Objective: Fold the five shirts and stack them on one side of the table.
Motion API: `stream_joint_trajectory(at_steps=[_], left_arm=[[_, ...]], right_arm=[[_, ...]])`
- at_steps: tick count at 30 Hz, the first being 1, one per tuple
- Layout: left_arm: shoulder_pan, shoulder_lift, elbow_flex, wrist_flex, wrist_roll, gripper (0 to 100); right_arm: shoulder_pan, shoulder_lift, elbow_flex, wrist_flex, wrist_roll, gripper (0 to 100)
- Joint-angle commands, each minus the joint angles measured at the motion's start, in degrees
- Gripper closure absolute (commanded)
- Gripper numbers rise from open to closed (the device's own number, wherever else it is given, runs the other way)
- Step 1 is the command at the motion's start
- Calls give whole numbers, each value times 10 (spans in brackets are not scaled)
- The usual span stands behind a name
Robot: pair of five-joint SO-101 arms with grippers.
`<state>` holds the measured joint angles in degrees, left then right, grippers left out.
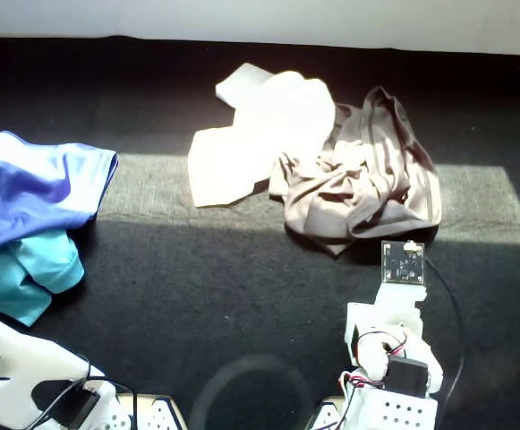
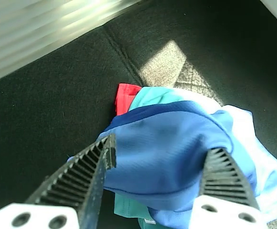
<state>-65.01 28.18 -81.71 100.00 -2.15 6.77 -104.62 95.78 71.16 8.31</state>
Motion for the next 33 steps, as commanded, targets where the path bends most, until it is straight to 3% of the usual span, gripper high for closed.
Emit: stream_joint_trajectory(at_steps=[1,6,15,19,22,26,28,31,33], left_arm=[[32,-42,-2,-11,2,678],[117,-108,-1,-8,2,678],[366,-170,4,4,2,678],[416,-170,4,4,2,678],[412,-169,8,4,1,678],[354,-169,85,4,-3,686],[307,-169,150,2,-8,764],[230,-169,234,-3,-28,982],[166,-170,275,-26,-28,973]], right_arm=[[5,-1,76,-7,-3,991],[5,-1,76,-7,-3,991],[5,-1,76,-7,-3,991],[5,-1,76,-7,-3,991],[5,-1,76,-7,-3,991],[5,-1,76,-7,-3,991],[5,-1,76,-7,-3,991],[5,-1,76,-7,-3,991],[5,-1,76,-7,-3,991]])
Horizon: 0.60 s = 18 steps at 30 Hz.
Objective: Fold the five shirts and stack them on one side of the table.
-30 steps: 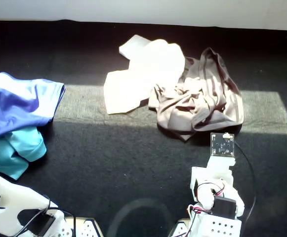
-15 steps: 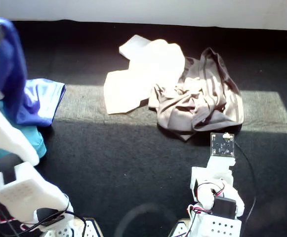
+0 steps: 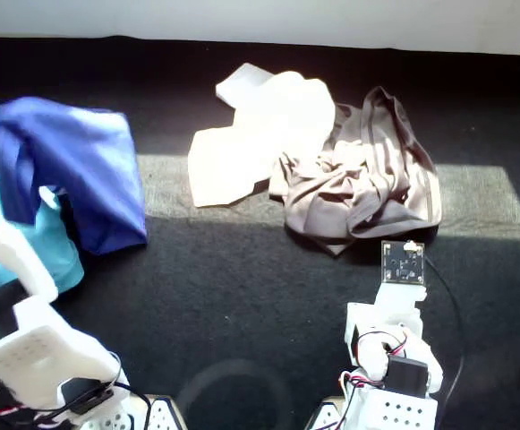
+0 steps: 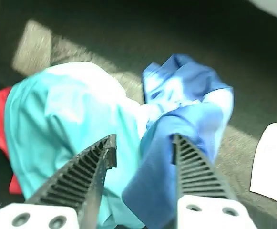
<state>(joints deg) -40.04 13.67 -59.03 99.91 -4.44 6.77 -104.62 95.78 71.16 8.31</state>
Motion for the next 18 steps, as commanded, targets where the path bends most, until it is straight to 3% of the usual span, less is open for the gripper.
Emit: stream_joint_trajectory(at_steps=[1,6,10,14,18], left_arm=[[-120,-25,57,-43,-5,978],[-279,-25,58,-151,-5,991],[-336,-25,61,-216,-5,988],[-301,-25,61,-215,-6,982],[-195,-27,60,-109,-7,849]], right_arm=[[5,-1,76,-7,-3,991],[5,-1,76,-7,-3,991],[5,-1,76,-7,-3,991],[5,-1,76,-7,-3,991],[5,-1,76,-7,-3,991]])
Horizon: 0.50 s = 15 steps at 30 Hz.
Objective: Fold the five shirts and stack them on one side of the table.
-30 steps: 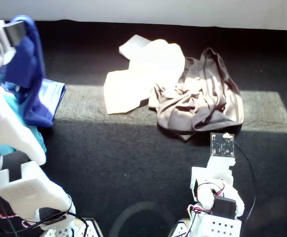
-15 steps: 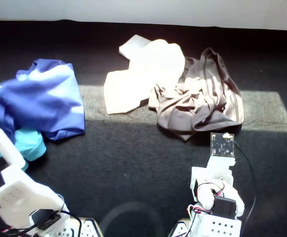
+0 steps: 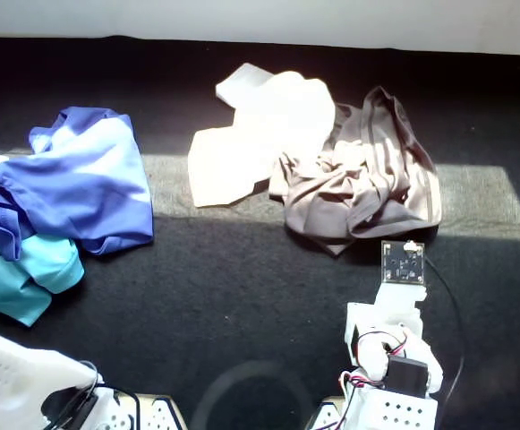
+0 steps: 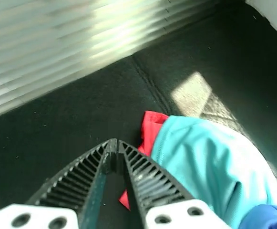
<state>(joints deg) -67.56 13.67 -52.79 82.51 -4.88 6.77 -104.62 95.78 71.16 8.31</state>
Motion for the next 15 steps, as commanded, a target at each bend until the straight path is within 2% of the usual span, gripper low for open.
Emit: stream_joint_trajectory(at_steps=[1,3,4,10,15], left_arm=[[116,-26,-2,107,-3,806],[202,-24,2,188,-3,746],[243,-24,23,204,-3,736],[441,2,159,160,0,754],[500,97,199,47,0,752]], right_arm=[[5,-1,76,-7,-3,991],[5,-1,76,-7,-3,991],[5,-1,76,-7,-3,991],[5,-1,76,-7,-3,991],[5,-1,76,-7,-3,991]])
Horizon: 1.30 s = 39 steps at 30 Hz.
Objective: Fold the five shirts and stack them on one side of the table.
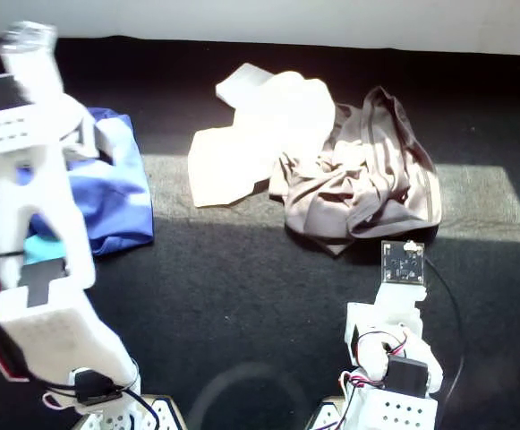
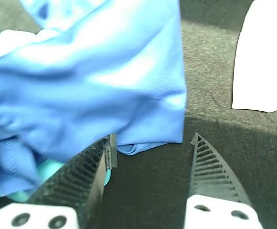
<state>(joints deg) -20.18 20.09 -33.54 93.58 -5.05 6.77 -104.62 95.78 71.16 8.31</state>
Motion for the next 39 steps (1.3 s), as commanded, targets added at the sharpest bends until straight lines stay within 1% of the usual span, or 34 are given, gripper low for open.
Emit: stream_joint_trajectory(at_steps=[1,4,7,10,12,13,14,17,19,22,26,29,32,34,36,39], left_arm=[[28,58,7,-86,2,752],[27,133,6,-144,2,751],[14,197,6,-178,-2,751],[-21,240,6,-208,-3,752],[-58,252,5,-218,-3,756],[-78,252,5,-221,-3,772],[-98,251,5,-221,-3,811],[-164,240,-22,-217,-3,998],[-205,230,-51,-216,-3,977],[-262,205,-106,-215,-3,992],[-310,164,-178,-167,-3,991],[-316,138,-225,-105,-3,987],[-310,119,-263,-19,-3,983],[-296,108,-286,40,-3,942],[-284,96,-298,81,-3,868],[-281,71,-298,82,-2,757]], right_arm=[[5,-1,76,-7,-3,991],[5,-1,76,-7,-3,991],[5,-1,76,-7,-3,991],[5,-1,76,-7,-3,991],[5,-1,76,-7,-3,991],[5,-1,76,-7,-3,991],[5,-1,76,-7,-3,991],[5,-1,76,-7,-3,991],[5,-1,76,-7,-3,991],[5,-1,76,-7,-3,991],[5,-1,76,-7,-3,991],[5,-1,76,-7,-3,991],[5,-1,76,-7,-3,991],[5,-1,76,-7,-3,991],[5,-1,76,-7,-3,991],[5,-1,76,-7,-3,991]])
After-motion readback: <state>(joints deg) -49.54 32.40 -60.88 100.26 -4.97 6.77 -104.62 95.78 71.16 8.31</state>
